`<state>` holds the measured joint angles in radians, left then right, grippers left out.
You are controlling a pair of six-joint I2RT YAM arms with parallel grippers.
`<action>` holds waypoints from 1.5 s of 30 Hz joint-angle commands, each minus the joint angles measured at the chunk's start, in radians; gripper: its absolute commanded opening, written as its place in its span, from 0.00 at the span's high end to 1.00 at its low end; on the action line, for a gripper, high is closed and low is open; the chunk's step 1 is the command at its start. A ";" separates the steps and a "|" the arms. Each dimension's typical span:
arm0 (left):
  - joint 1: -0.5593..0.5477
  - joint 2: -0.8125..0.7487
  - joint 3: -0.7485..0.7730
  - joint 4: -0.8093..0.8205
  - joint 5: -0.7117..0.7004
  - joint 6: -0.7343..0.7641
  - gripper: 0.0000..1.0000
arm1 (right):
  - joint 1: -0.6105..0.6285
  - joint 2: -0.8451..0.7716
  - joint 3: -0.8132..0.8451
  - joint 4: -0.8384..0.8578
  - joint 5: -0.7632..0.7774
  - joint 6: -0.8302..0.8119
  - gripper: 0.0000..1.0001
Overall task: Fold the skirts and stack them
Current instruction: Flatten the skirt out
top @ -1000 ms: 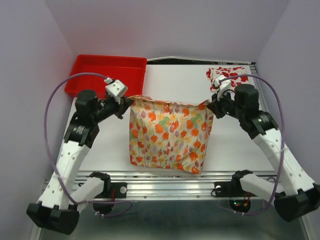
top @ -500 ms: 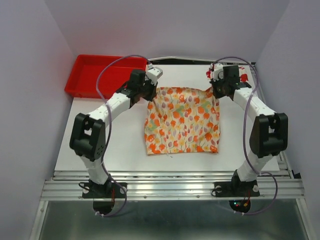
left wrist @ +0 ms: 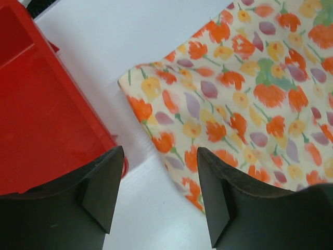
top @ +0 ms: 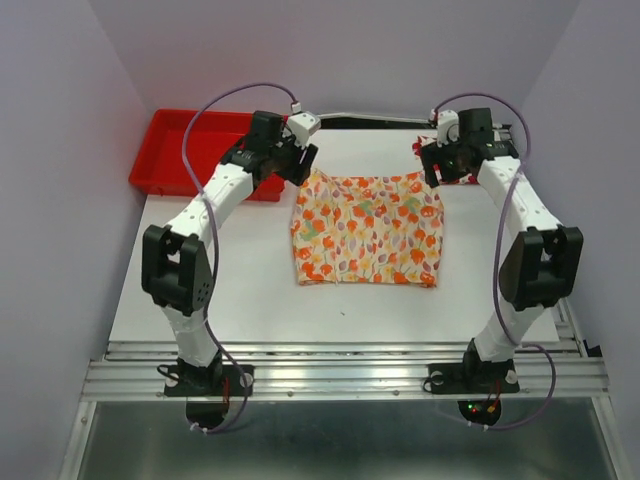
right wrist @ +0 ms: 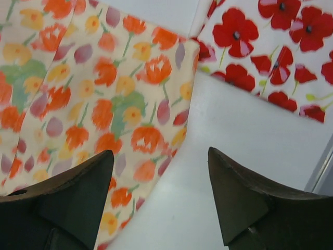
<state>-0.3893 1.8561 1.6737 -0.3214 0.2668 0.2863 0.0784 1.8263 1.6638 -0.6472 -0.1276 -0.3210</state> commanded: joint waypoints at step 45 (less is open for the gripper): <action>0.144 -0.181 -0.819 0.123 0.528 -0.252 0.22 | -0.146 -0.102 -0.650 -0.138 -0.354 0.185 0.54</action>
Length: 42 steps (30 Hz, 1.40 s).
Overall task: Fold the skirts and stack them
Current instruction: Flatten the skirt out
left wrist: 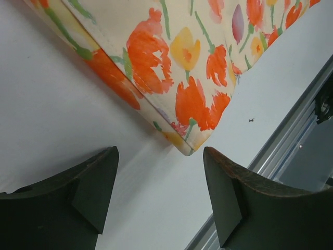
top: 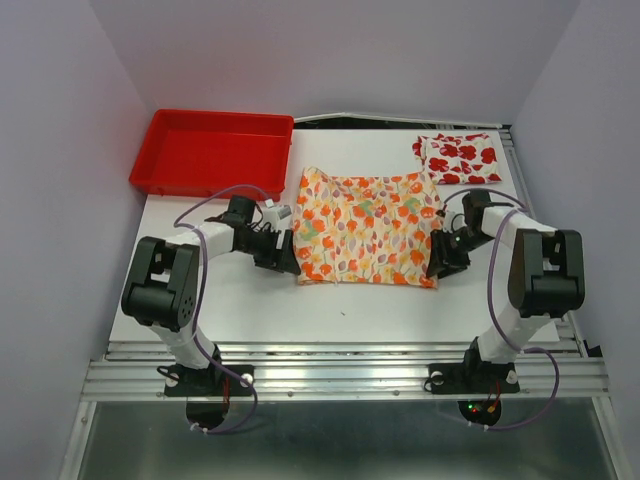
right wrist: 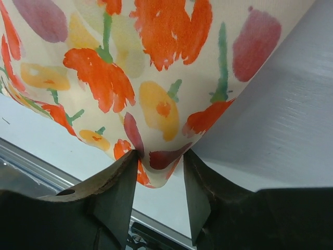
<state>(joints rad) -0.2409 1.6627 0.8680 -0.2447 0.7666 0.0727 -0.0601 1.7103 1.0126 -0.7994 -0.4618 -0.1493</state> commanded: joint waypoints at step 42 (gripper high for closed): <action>0.037 -0.422 0.411 0.139 0.194 -0.281 1.00 | -0.026 -0.370 0.630 -0.110 -0.157 0.195 0.99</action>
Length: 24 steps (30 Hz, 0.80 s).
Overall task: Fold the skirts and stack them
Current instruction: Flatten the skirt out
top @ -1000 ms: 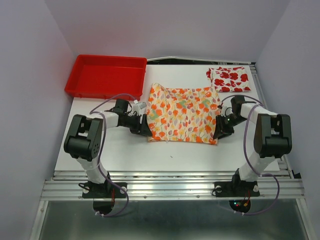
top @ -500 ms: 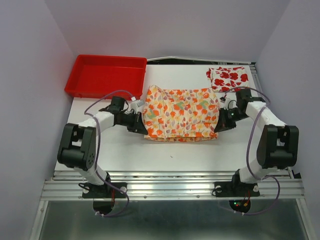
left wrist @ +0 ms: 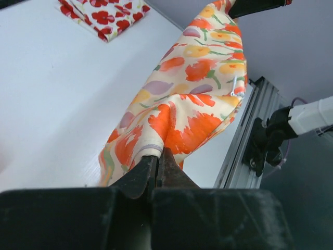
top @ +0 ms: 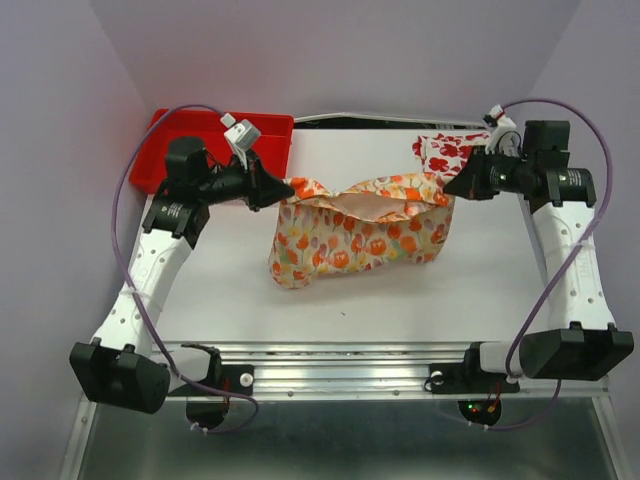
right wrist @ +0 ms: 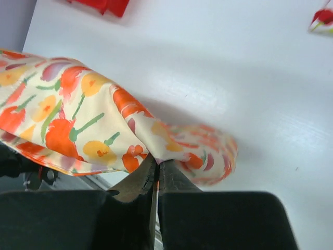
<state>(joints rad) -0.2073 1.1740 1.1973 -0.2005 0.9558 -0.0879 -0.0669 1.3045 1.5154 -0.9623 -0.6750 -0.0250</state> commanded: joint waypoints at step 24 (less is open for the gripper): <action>0.005 0.751 0.909 0.237 0.018 -0.225 1.00 | -0.059 0.578 0.791 0.275 0.215 0.102 0.99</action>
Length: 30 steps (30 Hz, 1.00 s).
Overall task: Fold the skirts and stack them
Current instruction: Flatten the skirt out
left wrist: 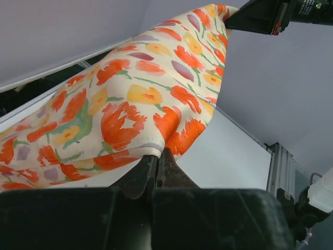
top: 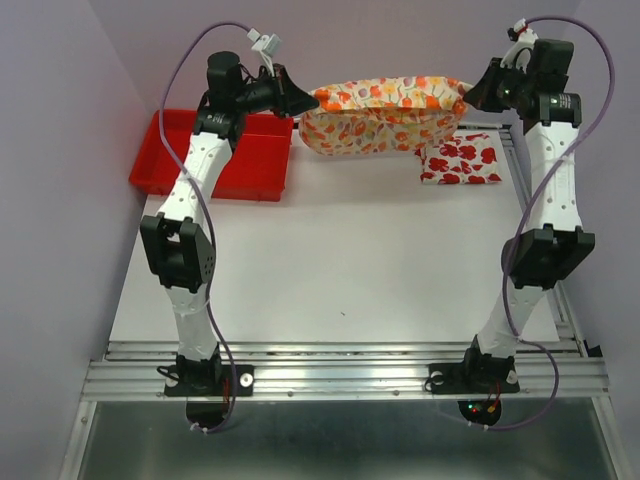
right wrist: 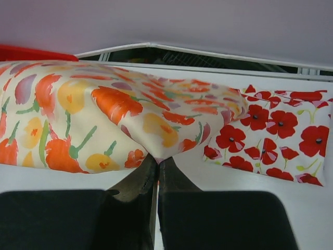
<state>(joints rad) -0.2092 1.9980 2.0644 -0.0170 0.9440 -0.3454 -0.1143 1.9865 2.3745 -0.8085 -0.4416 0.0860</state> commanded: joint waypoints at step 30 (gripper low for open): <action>-0.094 -0.298 -0.874 -0.690 -0.260 0.871 0.99 | -0.012 -0.160 -1.031 -0.420 0.182 -0.534 0.99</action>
<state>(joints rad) -0.2897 1.7164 1.2358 -0.5453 0.8223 0.3798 -0.1020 1.8194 1.3926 -1.1404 -0.4213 -0.3393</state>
